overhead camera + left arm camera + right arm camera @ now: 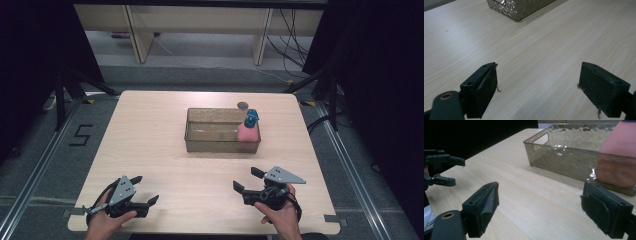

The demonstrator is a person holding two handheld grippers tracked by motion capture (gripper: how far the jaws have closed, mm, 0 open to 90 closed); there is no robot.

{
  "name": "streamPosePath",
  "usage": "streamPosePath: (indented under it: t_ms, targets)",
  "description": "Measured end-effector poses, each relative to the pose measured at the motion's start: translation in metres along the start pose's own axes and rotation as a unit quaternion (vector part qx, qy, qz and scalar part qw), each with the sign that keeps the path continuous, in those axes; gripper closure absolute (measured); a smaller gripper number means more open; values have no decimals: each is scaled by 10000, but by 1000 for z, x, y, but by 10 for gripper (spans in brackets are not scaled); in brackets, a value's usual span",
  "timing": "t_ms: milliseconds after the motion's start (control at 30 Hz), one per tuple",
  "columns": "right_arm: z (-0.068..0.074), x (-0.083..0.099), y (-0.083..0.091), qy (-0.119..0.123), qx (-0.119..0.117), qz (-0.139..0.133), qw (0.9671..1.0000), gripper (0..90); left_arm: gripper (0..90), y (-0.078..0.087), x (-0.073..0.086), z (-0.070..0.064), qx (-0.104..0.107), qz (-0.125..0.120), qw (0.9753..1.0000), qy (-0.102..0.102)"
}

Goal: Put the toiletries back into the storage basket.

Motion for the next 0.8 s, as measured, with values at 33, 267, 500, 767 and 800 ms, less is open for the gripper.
streamPosePath:
  t_ms: [33, 267, 500, 767, 800]
  targets:
    - [-1, 0, 0, 96, 22, -30, 9999, 157, 149, 0, 0, 0, -5, 8, 10000, 0]
    - [3, 4, 1, 53, -44, -31, 10000, 157, 149, 0, 0, 0, -11, 16, 10000, 7]
    - [4, 7, 4, 179, -78, 3, 9998, 157, 149, 0, 0, -1, -8, -9, 10000, 5]
    - [2, 12, 7, 161, -9, 47, 9999, 157, 149, 0, 0, -1, -8, -13, 10000, 7]
    - [1, 12, 6, 206, -38, 62, 9998, 157, 149, 0, 0, -1, -19, 5, 10000, 5]
Point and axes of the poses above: each handheld gripper's, and its own axes: y roughly backward along the jaws, x roughly out of its underside, z roughly to its left, the point moved 6 cm from there along -y, roughly forward along the jaws, and after that the axes turned 8 degrees about -y, right-handed, at the moved point
